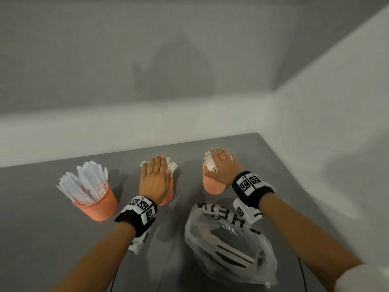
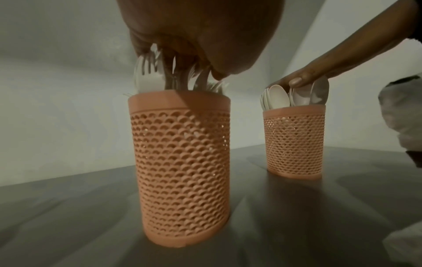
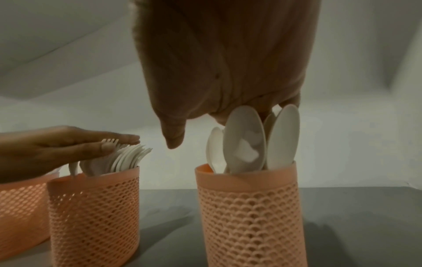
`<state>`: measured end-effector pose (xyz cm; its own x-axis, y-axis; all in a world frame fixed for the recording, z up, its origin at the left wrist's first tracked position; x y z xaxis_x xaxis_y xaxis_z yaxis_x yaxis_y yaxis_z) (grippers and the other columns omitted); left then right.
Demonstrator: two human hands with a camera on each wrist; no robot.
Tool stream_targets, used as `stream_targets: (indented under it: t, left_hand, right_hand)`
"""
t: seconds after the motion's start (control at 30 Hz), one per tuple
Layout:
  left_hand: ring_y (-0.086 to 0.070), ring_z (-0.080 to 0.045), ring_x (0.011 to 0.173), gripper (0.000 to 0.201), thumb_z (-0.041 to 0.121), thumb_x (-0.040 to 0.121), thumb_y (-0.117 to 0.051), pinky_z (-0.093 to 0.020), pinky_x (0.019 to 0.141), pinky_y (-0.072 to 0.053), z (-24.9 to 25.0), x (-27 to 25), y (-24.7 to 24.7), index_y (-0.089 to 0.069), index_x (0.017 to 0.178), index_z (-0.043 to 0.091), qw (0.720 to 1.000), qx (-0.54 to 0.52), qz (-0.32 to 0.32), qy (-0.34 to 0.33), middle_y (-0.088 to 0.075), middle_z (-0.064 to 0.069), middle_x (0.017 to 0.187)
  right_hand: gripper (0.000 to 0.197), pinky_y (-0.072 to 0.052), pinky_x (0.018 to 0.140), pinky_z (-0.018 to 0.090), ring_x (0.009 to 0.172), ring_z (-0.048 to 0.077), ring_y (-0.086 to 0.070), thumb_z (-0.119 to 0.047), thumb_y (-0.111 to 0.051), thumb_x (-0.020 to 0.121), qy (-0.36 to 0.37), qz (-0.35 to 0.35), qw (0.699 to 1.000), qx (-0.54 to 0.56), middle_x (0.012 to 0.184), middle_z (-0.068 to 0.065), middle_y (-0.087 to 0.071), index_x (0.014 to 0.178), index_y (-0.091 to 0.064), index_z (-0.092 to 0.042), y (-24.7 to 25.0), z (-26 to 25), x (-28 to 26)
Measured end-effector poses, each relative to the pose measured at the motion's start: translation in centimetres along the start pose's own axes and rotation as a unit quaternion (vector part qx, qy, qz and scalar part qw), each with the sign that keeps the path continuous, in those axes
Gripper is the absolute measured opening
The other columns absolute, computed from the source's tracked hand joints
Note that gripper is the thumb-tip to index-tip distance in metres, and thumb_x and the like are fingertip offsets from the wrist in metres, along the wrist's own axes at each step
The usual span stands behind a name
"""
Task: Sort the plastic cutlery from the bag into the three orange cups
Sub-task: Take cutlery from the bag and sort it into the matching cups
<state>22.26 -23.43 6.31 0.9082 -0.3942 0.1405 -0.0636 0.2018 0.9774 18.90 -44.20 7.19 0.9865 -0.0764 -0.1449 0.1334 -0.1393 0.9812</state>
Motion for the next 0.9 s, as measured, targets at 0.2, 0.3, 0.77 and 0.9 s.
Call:
stream_targets:
  t: [0.2,0.3,0.77,0.9]
  left_hand:
    - [-0.012,-0.032,0.145,0.067,0.030,0.095,-0.040,-0.048,0.117,-0.004,0.7,-0.3,1.3,-0.010,0.147,0.000,0.999,-0.022,0.012,0.025,-0.018,-0.020,0.154]
    - [-0.025,-0.035,0.140,0.063,0.025,0.090,-0.046,-0.044,0.115,-0.018,3.0,-1.3,4.5,-0.024,0.145,0.001,0.987,-0.126,0.094,-0.041,-0.029,-0.022,0.149]
    - [-0.055,-0.024,0.112,0.034,0.021,0.085,-0.064,-0.034,0.099,-0.043,8.7,-8.8,-4.6,-0.063,0.116,0.008,0.920,-0.267,-0.270,-0.092,-0.058,-0.011,0.123]
    - [-0.051,-0.034,0.118,0.048,0.008,0.086,-0.058,-0.043,0.097,-0.046,9.0,-9.8,-4.8,-0.045,0.131,0.003,0.905,-0.274,-0.321,-0.049,-0.046,-0.017,0.134]
  right_hand:
    - [0.069,-0.011,0.116,0.043,0.144,0.031,-0.018,-0.045,-0.049,0.092,0.014,0.058,0.994,0.092,0.156,0.015,-0.017,0.148,-0.021,-0.016,2.5,-0.5,-1.0]
    - [0.031,-0.039,0.094,0.031,0.105,0.022,-0.057,-0.027,-0.056,0.090,0.058,0.144,0.964,0.217,0.118,0.010,-0.061,0.117,-0.060,-0.011,5.7,-2.1,-3.7]
    - [0.060,-0.033,0.107,0.029,0.130,0.024,-0.043,-0.010,-0.057,0.087,-0.004,-0.264,0.965,0.004,0.144,0.008,-0.044,0.143,-0.036,-0.015,-10.1,-4.1,-15.5]
    - [0.057,-0.038,0.105,0.037,0.126,0.029,-0.047,-0.017,-0.058,0.088,-0.036,-0.206,0.978,0.008,0.141,0.011,-0.043,0.141,-0.037,-0.015,-11.2,-3.4,-16.0]
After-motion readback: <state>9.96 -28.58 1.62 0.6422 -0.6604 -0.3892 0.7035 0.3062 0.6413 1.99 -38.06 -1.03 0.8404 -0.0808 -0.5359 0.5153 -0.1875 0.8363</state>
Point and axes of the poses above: each hand's wrist, its own x-axis towards the middle knuckle, its own y-axis out of the back of the hand, z = x × y, the point moved 8 cm from there along x, towards the middle knuckle
